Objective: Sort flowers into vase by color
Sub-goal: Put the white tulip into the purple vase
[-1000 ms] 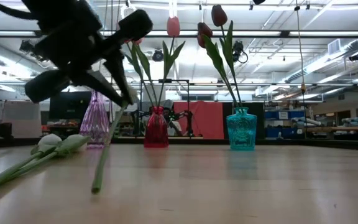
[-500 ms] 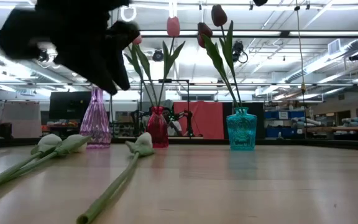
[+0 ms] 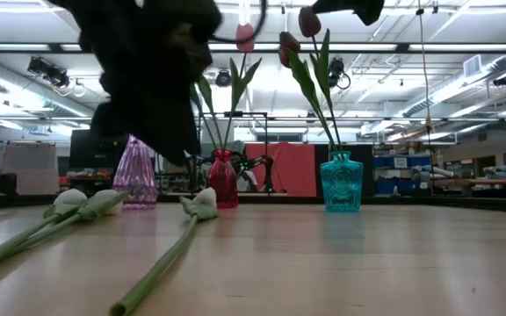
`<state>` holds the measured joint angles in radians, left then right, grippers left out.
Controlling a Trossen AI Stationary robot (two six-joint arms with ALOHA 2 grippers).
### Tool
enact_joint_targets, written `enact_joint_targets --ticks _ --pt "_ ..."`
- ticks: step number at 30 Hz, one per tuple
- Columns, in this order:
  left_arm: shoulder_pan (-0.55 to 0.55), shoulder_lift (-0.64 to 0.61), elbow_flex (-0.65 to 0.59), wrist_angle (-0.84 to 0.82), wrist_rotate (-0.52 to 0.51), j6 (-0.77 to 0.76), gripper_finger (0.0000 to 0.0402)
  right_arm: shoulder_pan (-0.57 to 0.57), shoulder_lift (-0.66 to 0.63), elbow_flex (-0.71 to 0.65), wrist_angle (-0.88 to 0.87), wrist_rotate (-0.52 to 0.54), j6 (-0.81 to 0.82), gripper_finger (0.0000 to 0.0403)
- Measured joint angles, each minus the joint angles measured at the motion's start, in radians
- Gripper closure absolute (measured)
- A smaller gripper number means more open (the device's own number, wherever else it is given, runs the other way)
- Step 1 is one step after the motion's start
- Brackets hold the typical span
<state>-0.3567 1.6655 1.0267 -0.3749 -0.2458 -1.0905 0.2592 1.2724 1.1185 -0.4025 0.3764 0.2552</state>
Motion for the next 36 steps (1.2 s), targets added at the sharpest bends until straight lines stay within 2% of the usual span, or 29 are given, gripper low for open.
enact_joint_targets --ticks 4,9,15,22,28,36 --pt "0.050 0.056 0.000 0.019 0.098 -0.044 0.0275 0.002 0.000 -0.024 -0.006 0.023 0.000 0.0254" --pt "0.130 0.084 -0.001 -0.012 0.164 -0.041 0.0275 0.001 0.000 -0.041 -0.007 0.100 0.000 0.0254" --pt "0.184 0.084 0.000 -0.012 0.181 -0.013 0.0275 0.002 0.000 -0.059 0.012 0.109 -0.004 0.0254" --pt "0.179 0.083 0.000 -0.021 0.243 0.010 0.0272 0.002 0.000 -0.063 0.014 0.105 0.003 0.0254" --pt "0.159 0.082 0.001 -0.024 0.293 0.006 0.0248 0.002 0.000 -0.063 0.024 0.105 -0.001 0.0254" --pt "0.153 0.082 0.002 -0.022 0.285 -0.040 0.0232 0.002 0.000 -0.063 0.030 0.105 -0.012 0.0254"
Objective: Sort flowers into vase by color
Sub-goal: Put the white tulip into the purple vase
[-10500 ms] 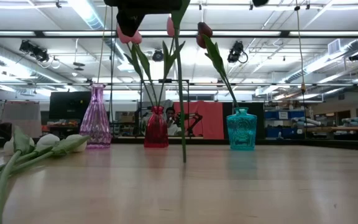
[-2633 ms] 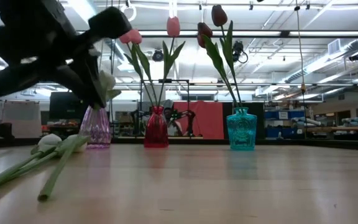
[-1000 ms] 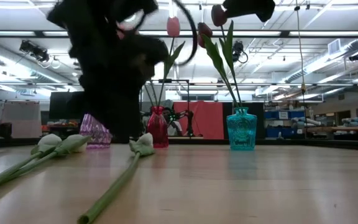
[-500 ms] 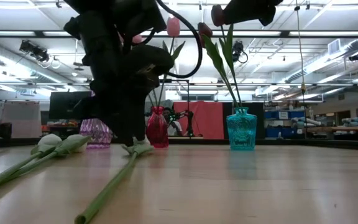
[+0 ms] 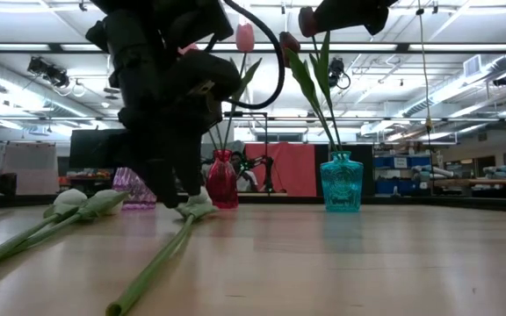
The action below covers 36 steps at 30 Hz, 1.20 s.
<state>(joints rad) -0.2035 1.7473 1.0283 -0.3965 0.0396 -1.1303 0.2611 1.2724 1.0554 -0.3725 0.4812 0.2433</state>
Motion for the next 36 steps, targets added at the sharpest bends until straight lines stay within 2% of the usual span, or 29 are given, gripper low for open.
enact_joint_targets --ticks 8,16,20,24,31,36 --pt "0.011 0.069 0.002 0.068 0.023 -0.007 0.0231 0.000 0.002 0.000 0.019 -0.003 -0.026 0.0254" --pt "0.072 0.074 0.004 0.067 0.082 -0.005 0.0231 0.000 0.002 0.000 0.021 -0.003 -0.043 0.0254" --pt "0.097 0.075 0.004 0.062 0.074 -0.004 0.0240 0.000 0.002 0.000 0.021 -0.004 -0.044 0.0254" --pt "0.124 0.076 0.003 0.052 0.074 0.001 0.0274 0.001 0.002 0.000 0.021 -0.004 -0.044 0.0254" --pt "0.154 0.076 0.006 -0.030 0.083 0.133 0.0384 0.037 0.002 0.000 0.020 -0.003 -0.051 0.0254" --pt "0.168 0.077 0.020 -0.050 0.153 0.270 0.0392 0.055 0.003 -0.019 0.035 -0.002 -0.062 0.0254"
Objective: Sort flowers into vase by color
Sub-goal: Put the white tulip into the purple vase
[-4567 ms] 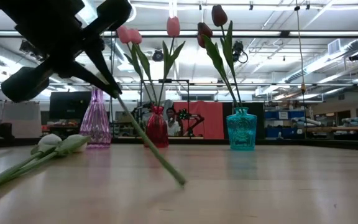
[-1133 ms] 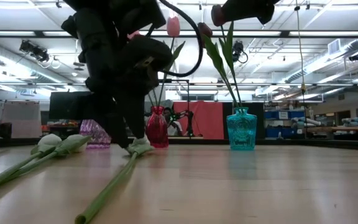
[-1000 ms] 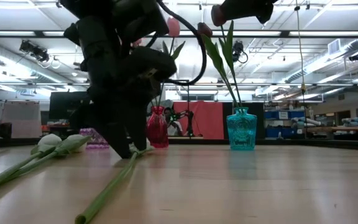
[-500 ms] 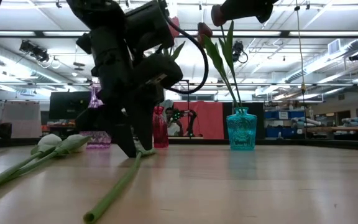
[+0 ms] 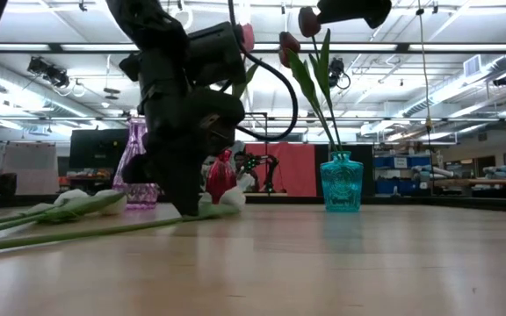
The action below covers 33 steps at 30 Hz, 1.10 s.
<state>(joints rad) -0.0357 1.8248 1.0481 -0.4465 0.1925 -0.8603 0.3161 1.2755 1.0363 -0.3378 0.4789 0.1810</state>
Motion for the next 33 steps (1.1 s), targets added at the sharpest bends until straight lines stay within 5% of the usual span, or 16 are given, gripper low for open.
enact_joint_targets --ticks 13,25,33 --pt "-0.033 0.005 0.173 -0.363 -0.083 0.158 0.0392 -0.001 0.000 -0.012 0.001 0.029 0.010 0.0254" --pt "-0.049 0.003 0.204 -0.438 -0.223 0.121 0.0243 -0.001 0.000 -0.012 0.000 0.029 0.011 0.0254" --pt "-0.048 0.002 0.205 -0.439 -0.315 0.079 0.0224 -0.001 0.000 -0.012 0.005 0.029 0.011 0.0254"
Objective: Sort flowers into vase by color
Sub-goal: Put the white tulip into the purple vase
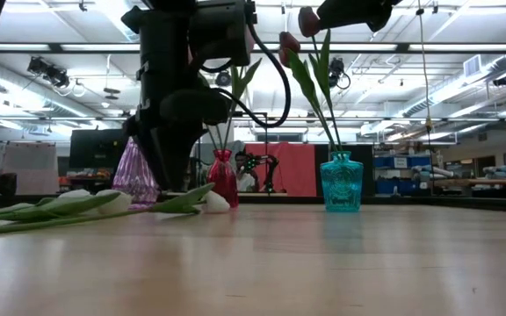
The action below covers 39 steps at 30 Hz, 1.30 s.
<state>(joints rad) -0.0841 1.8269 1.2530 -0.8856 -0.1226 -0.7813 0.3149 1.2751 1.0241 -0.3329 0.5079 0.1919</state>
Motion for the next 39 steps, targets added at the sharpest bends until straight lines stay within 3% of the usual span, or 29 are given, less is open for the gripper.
enact_joint_targets --ticks 22,31,37,39 --pt "0.000 -0.001 -0.079 0.135 -0.035 0.017 0.0224 0.000 0.000 0.000 0.002 0.000 0.000 0.0254" --pt "0.010 0.070 -0.073 0.152 0.012 0.082 0.0285 0.000 -0.001 0.000 0.002 0.000 0.000 0.0254" --pt "0.010 0.048 -0.017 0.077 -0.009 0.176 0.0379 0.000 -0.001 0.000 -0.001 -0.002 0.000 0.0254" --pt "0.003 0.010 0.020 0.084 -0.032 0.217 0.0389 0.000 -0.001 0.000 -0.011 -0.001 0.000 0.0254"
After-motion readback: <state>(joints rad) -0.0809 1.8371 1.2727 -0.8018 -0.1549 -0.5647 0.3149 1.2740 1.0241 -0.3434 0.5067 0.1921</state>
